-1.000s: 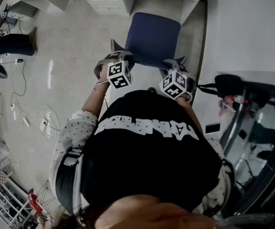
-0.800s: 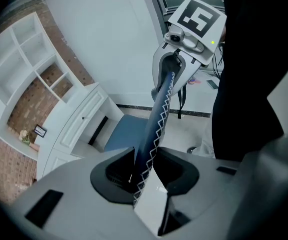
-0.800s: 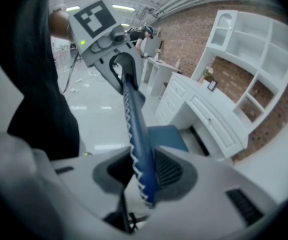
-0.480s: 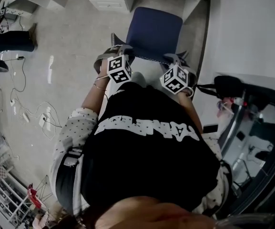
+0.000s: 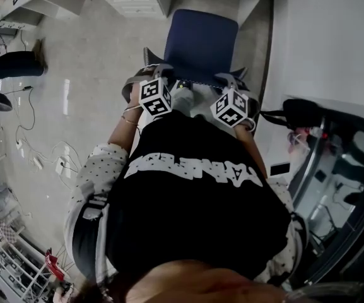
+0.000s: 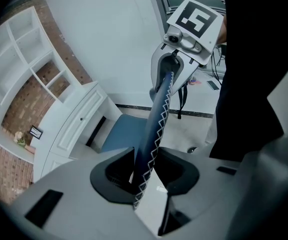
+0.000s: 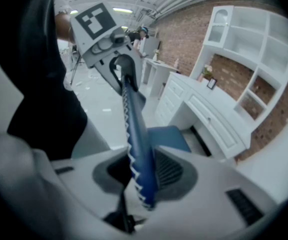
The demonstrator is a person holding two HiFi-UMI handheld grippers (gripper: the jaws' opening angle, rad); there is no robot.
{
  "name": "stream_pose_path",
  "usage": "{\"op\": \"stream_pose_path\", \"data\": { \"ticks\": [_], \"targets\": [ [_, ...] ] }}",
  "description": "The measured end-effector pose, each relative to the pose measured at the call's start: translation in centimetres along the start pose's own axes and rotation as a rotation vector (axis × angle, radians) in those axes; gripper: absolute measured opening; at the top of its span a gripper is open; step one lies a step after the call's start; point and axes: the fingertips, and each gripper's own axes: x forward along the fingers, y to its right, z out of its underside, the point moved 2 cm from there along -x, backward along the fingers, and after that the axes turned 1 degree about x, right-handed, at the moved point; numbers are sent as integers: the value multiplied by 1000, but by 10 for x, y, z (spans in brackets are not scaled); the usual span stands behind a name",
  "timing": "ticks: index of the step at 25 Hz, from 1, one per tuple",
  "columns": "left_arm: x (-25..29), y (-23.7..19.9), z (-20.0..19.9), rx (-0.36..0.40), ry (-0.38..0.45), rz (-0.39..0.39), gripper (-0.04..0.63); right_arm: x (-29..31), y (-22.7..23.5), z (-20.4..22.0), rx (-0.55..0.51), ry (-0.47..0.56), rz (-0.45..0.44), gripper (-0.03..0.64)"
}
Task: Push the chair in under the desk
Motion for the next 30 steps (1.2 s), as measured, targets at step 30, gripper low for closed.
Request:
{"op": "stream_pose_path", "data": {
  "ticks": [30],
  "targets": [
    [38, -27, -6, 169, -34, 63, 130, 19, 32, -5, 15, 10, 1, 126]
  ]
}}
